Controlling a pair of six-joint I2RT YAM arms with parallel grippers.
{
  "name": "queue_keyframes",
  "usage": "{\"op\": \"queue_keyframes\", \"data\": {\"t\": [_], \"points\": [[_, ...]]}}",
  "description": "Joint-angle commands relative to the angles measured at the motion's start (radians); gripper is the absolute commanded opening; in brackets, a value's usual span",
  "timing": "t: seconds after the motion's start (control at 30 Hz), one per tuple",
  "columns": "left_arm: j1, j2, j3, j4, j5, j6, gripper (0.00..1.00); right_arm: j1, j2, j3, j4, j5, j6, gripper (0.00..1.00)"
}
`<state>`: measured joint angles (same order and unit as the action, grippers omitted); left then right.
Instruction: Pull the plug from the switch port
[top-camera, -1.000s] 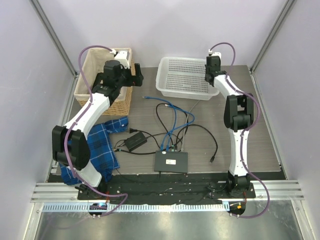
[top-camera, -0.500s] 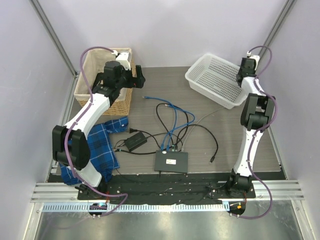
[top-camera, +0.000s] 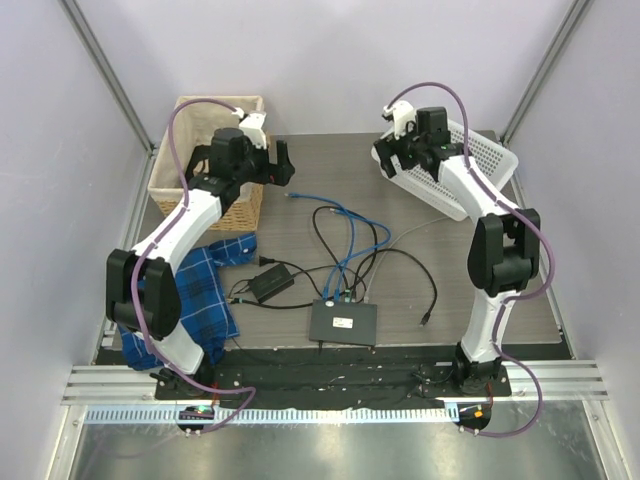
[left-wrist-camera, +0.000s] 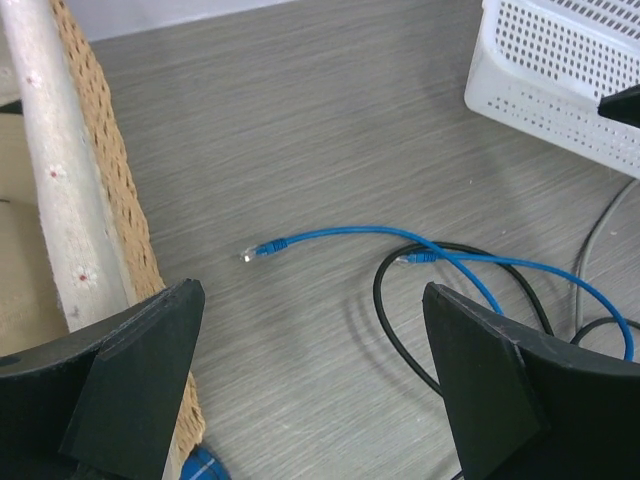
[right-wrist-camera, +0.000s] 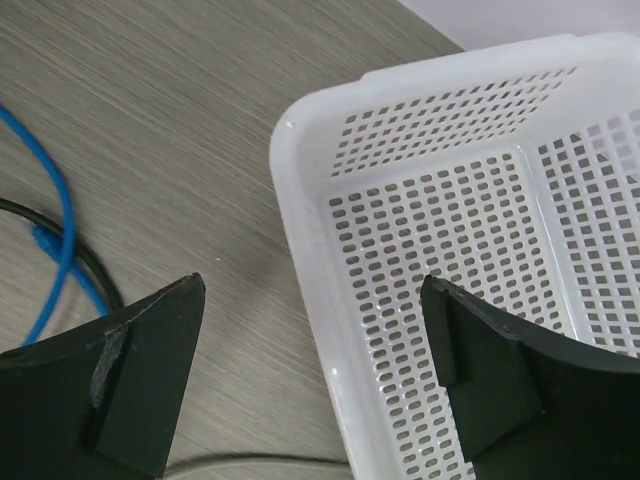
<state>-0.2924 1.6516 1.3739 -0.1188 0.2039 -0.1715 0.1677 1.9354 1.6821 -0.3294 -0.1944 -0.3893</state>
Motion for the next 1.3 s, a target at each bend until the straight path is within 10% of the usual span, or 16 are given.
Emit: {"op": "queue_keyframes", "data": {"t": [0.0, 0.27, 0.6, 0.9, 1.27], "points": [[-0.002, -0.041, -0.024, 0.008, 0.025, 0.015, 0.96, -0.045, 0.069, 0.016, -0.055, 0.107, -0.089, 0.97], [-0.002, -0.056, -0.061, 0.031, 0.017, 0.024, 0.97, -0.045, 0.186, 0.080, -0.083, 0.277, -0.137, 0.93], [-0.002, -0.064, -0.068, 0.021, 0.020, 0.021, 0.96, -0.119, 0.303, 0.309, -0.065, 0.464, 0.220, 0.63], [-0.016, -0.073, -0.067, -0.047, 0.090, 0.065, 0.96, -0.114, 0.346, 0.467, -0.033, 0.432, 0.285, 0.79], [-0.152, -0.127, -0.257, -0.136, 0.270, 0.446, 0.89, 0.027, -0.295, -0.264, 0.076, -0.124, 0.162, 0.93]]}}
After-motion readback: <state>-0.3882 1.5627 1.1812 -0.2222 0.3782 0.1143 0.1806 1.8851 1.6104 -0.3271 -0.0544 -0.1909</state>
